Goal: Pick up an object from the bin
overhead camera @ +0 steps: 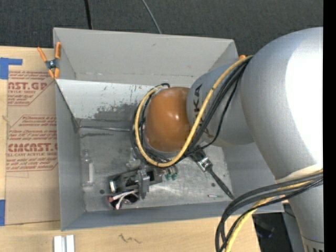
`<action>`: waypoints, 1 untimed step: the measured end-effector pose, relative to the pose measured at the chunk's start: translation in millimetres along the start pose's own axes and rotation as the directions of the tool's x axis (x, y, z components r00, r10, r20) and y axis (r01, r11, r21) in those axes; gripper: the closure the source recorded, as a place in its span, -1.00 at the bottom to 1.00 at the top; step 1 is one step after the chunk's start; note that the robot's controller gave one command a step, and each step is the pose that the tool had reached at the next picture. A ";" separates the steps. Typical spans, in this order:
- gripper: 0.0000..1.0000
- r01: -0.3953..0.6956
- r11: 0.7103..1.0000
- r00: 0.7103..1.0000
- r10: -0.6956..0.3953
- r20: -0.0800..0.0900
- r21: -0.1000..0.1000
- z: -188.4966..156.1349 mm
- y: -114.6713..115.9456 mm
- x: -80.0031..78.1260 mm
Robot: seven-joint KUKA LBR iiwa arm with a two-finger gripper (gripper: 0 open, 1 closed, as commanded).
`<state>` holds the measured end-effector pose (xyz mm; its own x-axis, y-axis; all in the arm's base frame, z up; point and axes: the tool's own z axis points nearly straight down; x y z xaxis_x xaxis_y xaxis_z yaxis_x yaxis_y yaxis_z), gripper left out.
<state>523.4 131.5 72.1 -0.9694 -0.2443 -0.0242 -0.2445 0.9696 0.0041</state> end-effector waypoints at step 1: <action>1.00 -0.002 1.000 1.000 0.002 -0.019 0.002 -5.1 -0.3 3.8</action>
Offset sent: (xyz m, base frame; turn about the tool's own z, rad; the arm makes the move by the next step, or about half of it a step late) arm -0.0001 0.0001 0.0103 -0.0001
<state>519.7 130.2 77.1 -0.9701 -0.2428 -0.0055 -0.2428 0.9701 0.0025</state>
